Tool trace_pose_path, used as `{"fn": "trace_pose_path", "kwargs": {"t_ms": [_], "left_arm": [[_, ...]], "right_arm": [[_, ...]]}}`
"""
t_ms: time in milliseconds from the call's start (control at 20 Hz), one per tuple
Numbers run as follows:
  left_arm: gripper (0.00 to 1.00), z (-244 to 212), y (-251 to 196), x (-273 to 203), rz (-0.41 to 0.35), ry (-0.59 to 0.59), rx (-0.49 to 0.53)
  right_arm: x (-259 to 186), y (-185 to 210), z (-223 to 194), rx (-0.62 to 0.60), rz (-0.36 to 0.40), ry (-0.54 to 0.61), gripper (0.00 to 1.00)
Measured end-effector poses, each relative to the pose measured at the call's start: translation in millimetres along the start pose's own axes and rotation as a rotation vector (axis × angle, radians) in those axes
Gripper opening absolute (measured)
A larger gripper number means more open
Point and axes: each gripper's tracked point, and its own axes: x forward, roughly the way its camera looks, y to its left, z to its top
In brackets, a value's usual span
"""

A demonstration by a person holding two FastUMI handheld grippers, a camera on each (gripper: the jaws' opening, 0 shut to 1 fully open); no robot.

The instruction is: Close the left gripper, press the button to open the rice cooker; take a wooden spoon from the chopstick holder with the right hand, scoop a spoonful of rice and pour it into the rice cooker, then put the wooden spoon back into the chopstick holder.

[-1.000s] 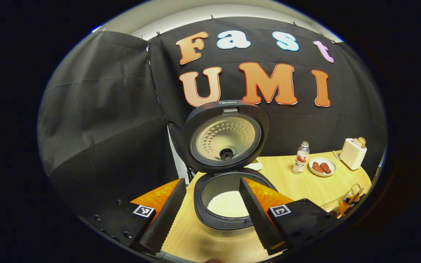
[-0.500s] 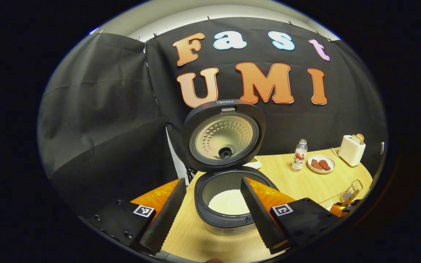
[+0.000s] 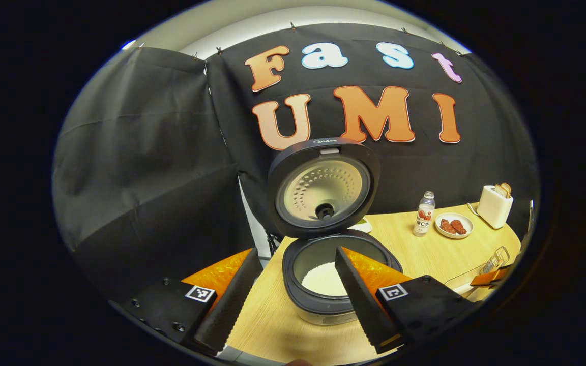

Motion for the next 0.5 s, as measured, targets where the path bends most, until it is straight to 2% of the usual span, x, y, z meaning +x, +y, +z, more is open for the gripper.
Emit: {"fn": "trace_pose_path", "kwargs": {"t_ms": [200, 350, 400, 500], "left_arm": [[1.0, 4.8, -16.8, 0.6, -0.027, 0.0, 0.012], [1.0, 25.9, -25.6, -1.2, -0.041, -0.054, 0.059], [0.96, 31.4, -28.1, -1.8, -0.05, -0.069, 0.066], [0.96, 36.7, -31.9, -2.6, -0.066, -0.083, 0.067]], "right_arm": [[-6.7, -10.9, 13.7, 0.138, 0.074, 0.01, 0.08], [-13.9, -19.7, 30.6, 0.22, 0.103, -0.023, 0.08], [-19.2, -22.2, 37.9, 0.259, 0.12, -0.034, 0.08], [-32.1, -24.1, 58.3, 0.35, 0.168, -0.068, 0.08]]}}
